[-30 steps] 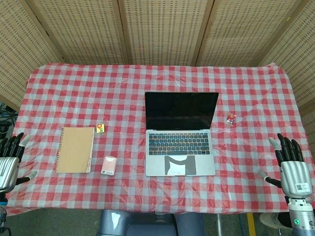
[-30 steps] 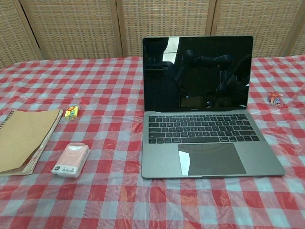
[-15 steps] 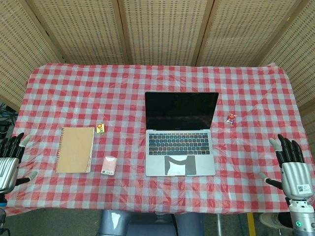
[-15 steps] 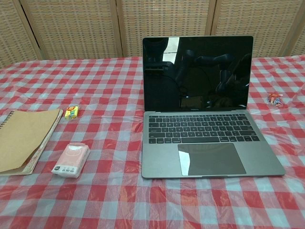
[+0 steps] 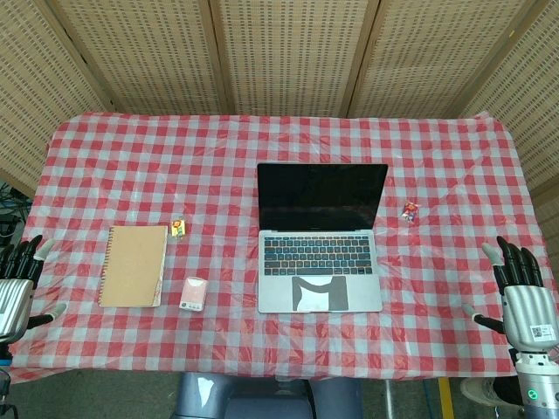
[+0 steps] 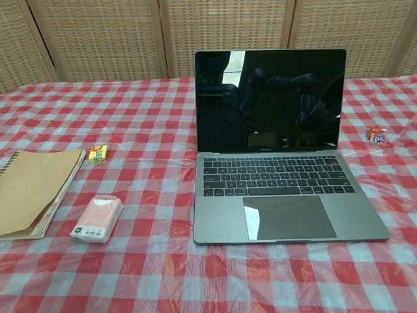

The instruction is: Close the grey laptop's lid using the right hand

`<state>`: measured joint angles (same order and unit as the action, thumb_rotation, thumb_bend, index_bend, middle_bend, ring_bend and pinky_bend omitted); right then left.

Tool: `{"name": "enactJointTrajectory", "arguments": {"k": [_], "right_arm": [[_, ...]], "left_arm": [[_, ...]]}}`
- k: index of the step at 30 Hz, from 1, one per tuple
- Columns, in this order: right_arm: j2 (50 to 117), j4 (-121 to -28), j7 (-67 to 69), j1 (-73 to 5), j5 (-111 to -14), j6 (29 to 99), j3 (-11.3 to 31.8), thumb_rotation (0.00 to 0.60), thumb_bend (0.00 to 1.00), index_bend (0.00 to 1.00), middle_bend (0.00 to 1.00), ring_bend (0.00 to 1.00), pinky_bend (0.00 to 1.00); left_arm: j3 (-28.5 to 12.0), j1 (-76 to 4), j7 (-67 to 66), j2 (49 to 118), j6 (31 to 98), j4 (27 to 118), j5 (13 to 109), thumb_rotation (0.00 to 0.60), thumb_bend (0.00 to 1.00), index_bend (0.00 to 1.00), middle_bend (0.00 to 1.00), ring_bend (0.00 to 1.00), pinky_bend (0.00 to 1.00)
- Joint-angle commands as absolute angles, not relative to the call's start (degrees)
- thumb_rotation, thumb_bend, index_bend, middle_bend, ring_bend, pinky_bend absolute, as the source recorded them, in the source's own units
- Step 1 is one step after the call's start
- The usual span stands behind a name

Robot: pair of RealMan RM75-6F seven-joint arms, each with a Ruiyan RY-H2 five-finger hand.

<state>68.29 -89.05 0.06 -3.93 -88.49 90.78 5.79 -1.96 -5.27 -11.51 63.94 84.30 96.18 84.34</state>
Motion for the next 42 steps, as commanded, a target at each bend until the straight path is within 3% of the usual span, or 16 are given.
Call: {"name": "enactJointTrajectory", "arguments": {"k": [1,10,18,26,28,31,33,36,38,42], "right_arm": [[68.2,-89.4,0.3,-4.2,-88.4,90.4,6.1,0.600,0.00,0.00,0.00,0.00,0.00],[62.2,-99.4,-7.8,-13.0,-82.8,80.8,13.4,0.600,0.00,0.00,0.00,0.00,0.00],[61.8,-101.6,-14.8,-21.9,-72.8,71.5,19.9,0.600,0.02,0.00,0.00,0.00,0.00],[63.8,-100.1,-21.6,-31.9,-62.8,64.8,25.5,0.600,0.14,0.05,0.00,0.00,0.00],[64.4,-99.0,-23.2,-34.0,-61.2,63.8,26.2,0.600,0.20,0.08,0.00,0.00,0.03],[65.6,-97.0,-25.8,-37.7,-58.3,61.5,27.1,0.600,0.36,0.16,0.04,0.01,0.15],[66.6,-95.3,-27.4,-40.0,-56.6,60.5,27.5,0.600,0.56,0.22,0.09,0.06,0.23],[68.0,-93.2,-28.9,-42.8,-54.6,59.3,27.7,0.600,0.85,0.28,0.15,0.12,0.26],[68.9,-91.8,-29.6,-44.5,-52.8,58.2,27.9,0.600,0.97,0.30,0.17,0.14,0.28],[70.4,-88.8,-31.7,-48.1,-49.3,56.2,28.0,0.600,1.00,0.35,0.21,0.19,0.32]], "left_arm": [[-1.9,-5.3,-11.5,63.9,84.3,96.2,84.3,0.600,0.00,0.00,0.00,0.00,0.00],[-2.1,-5.7,-11.4,64.5,83.6,95.5,84.1,0.600,0.00,0.00,0.00,0.00,0.00],[-2.2,-6.1,-10.7,64.9,83.2,95.0,84.3,0.600,0.00,0.00,0.00,0.00,0.00],[-2.5,-6.8,-9.8,65.3,81.5,94.1,83.1,0.600,0.00,0.00,0.00,0.00,0.00],[-2.5,-7.0,-9.6,65.4,81.1,93.9,82.8,0.600,0.00,0.00,0.00,0.00,0.00],[-2.6,-7.3,-9.3,65.5,80.5,93.5,82.4,0.600,0.00,0.00,0.00,0.00,0.00],[-2.7,-7.5,-9.0,65.6,80.1,93.3,82.1,0.600,0.00,0.00,0.00,0.00,0.00],[-2.6,-7.6,-8.7,65.7,79.7,93.1,81.9,0.600,0.00,0.00,0.00,0.00,0.00],[-2.6,-7.8,-8.6,65.8,79.1,92.9,81.6,0.600,0.00,0.00,0.00,0.00,0.00],[-2.4,-8.3,-8.4,65.9,77.7,92.4,81.0,0.600,0.00,0.00,0.00,0.00,0.00]]}}
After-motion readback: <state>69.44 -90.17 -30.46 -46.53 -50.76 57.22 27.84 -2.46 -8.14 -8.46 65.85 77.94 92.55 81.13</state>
